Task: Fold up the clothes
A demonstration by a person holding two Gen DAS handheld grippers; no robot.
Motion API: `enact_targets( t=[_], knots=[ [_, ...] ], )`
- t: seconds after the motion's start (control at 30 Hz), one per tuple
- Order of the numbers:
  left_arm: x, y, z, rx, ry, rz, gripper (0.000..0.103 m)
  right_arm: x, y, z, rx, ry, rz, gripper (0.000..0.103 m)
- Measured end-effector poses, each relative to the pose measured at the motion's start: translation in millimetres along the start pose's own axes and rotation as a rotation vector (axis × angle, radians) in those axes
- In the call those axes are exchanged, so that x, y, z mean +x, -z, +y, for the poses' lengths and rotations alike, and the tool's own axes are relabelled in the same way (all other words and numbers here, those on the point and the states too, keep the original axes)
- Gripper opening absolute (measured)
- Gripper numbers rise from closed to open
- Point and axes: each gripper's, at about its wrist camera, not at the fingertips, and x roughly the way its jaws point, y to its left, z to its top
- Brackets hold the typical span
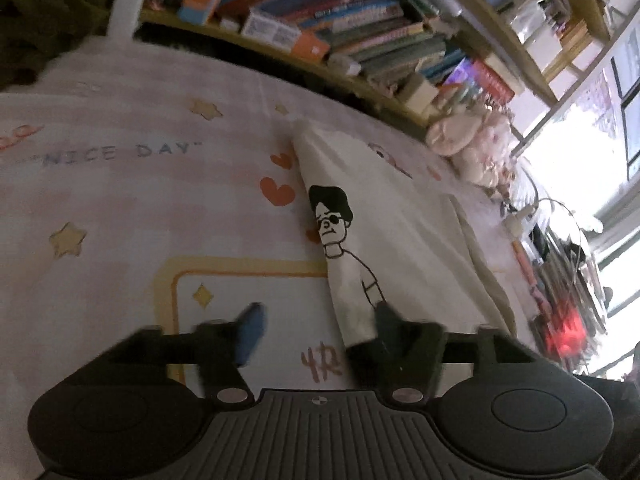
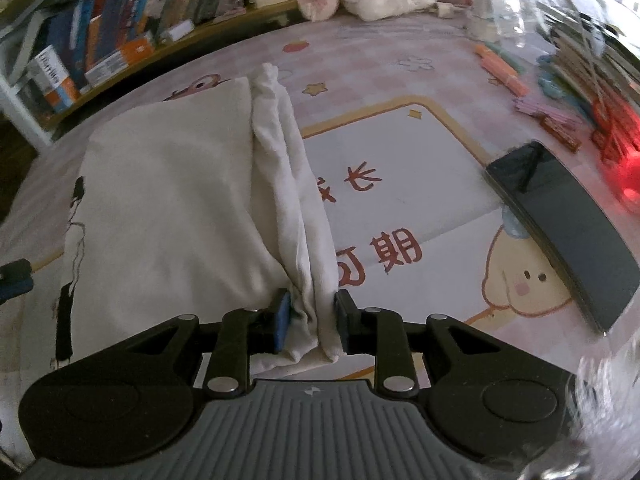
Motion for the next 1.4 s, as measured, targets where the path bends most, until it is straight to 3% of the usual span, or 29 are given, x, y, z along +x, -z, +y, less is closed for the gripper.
enact_targets(
  t=[0.27, 0.4, 0.5, 0.63, 0.73, 0.93, 1.1, 1.17, 1.2, 1.23, 1.3, 1.4],
  knots=[
    [0, 25, -37, -0.082, -0.071, 0.027, 0.067, 0, -9, -20, -0.027, -0.108, 0.034, 0.028],
    [9, 40, -57, -0.093, -0.130, 0.057, 0.065, 0, -13, -29, -0.071, -0.167, 0.046, 0.027],
    [9, 52, -68, -0.095, -0.178, 0.033, 0.064, 2, -16, -32, -0.093, -0.201, 0.057, 0.022],
    [5, 64, -74, -0.145, -0.196, 0.022, 0.064, 2, -16, -37, -0.065, -0.234, 0.067, 0.025],
    [-1, 71, -79, -0.118, -0.223, 0.024, 0.065, -1, -14, -47, 0.011, -0.269, 0.070, 0.031],
    [-11, 80, -68, -0.202, -0.187, -0.018, 0.064, -13, -16, -60, 0.075, -0.320, 0.086, 0.042],
    [-11, 77, -63, -0.253, -0.171, -0.017, 0.063, -8, -23, -53, 0.059, -0.315, 0.112, 0.042],
    [-9, 76, -64, -0.262, -0.158, 0.006, 0.044, -7, -24, -50, 0.053, -0.310, 0.123, 0.041],
    [-5, 75, -65, -0.247, -0.154, 0.034, 0.035, -6, -25, -49, 0.050, -0.307, 0.129, 0.031],
    [-2, 75, -67, -0.231, -0.149, 0.065, 0.010, -6, -26, -48, 0.047, -0.304, 0.135, 0.024],
    [1, 74, -76, -0.153, -0.187, 0.087, 0.008, -5, -27, -45, 0.041, -0.298, 0.147, 0.019],
    [-12, 73, -95, -0.036, -0.219, 0.031, 0.007, -3, -30, -41, 0.034, -0.289, 0.164, 0.017]
  ],
)
